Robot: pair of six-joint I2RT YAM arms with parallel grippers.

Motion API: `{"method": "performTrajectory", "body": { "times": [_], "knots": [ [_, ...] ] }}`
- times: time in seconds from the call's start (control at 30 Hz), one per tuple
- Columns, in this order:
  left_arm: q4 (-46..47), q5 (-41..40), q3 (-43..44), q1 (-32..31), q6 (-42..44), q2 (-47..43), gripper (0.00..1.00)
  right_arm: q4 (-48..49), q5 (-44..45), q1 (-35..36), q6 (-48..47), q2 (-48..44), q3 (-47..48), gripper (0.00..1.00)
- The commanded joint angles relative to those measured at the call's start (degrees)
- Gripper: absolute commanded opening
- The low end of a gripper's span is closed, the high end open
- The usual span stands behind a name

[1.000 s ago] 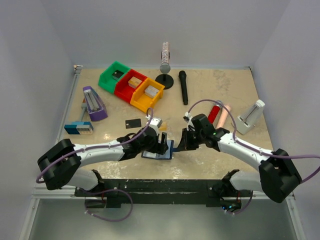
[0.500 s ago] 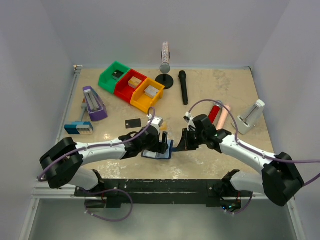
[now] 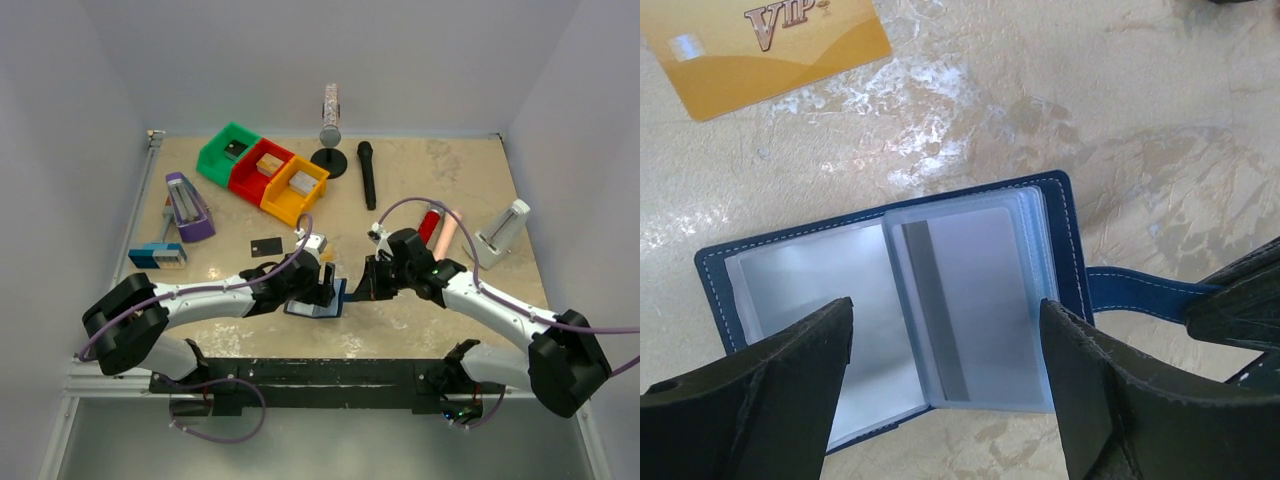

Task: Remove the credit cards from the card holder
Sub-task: Remove the credit card from the card holder.

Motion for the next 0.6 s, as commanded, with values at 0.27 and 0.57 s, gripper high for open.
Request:
{"method": "performTrajectory", "body": {
  "times": [0.27,0.57],
  "knots": [
    [-0.1,-0.5,2.0,-0.4,0.2,-0.5,0.79,0.9,-1.8,0.0,-1.3,-2.0,0.6,0.0],
    [0.6,1.3,2.4,-0.5,-0.3,-1.2,0.8,1.6,-3.8,-0.1,-0.7,-3.9,1.1,0.0]
  ]
}}
